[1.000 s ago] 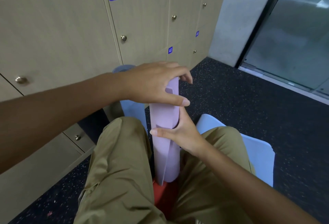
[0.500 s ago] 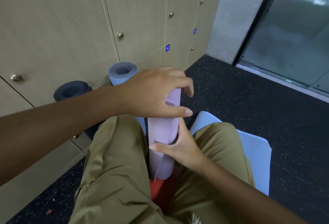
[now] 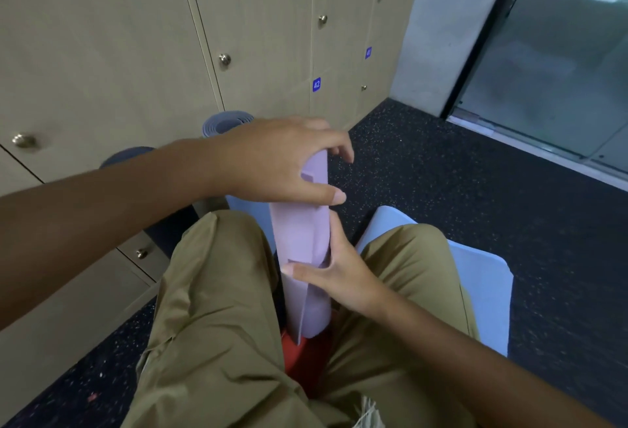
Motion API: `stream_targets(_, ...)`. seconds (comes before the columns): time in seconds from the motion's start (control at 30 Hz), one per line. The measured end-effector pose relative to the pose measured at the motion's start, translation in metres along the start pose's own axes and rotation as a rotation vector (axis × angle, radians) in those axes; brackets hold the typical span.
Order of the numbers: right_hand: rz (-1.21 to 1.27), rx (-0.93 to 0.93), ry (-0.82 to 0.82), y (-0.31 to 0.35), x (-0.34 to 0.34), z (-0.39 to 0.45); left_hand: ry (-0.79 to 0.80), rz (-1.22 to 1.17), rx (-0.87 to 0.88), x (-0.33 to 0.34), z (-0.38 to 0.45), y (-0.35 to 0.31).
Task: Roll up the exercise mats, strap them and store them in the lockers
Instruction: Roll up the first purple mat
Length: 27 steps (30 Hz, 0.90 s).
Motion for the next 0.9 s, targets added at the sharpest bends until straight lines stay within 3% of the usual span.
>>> stream_targets(0.23,0.027,-0.010,-0.039,0.020,-0.005,0.013,0.070,-0.052,0.059,0.000,0.000,-0.005)
stream_targets(0.43,0.080,-0.023,-0.038,0.014,-0.017,0.001,-0.284,-0.323,0.233,-0.005,-0.014,-0.009)
stream_targets(0.6,0.067,-0.041,-0.035,0.015,-0.022,0.002,-0.236,-0.339,0.163,0.010,-0.012,-0.005)
stream_targets(0.8,0.106,-0.093,-0.149,0.036,-0.037,0.005,-0.181,-0.022,0.131,0.008,-0.012,-0.007)
stream_targets(0.9,0.073,-0.105,-0.171,0.035,-0.035,0.003,-0.170,-0.110,0.156,0.010,-0.008,-0.008)
Point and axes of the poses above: each hand's wrist, its own z-axis towards the middle knuckle, its own x-axis out of the palm, y = z × x, the point moved 7 cm from there along z, towards the middle knuckle, and after that the axes turned 3 degrees about x, right-handed, at the moved point
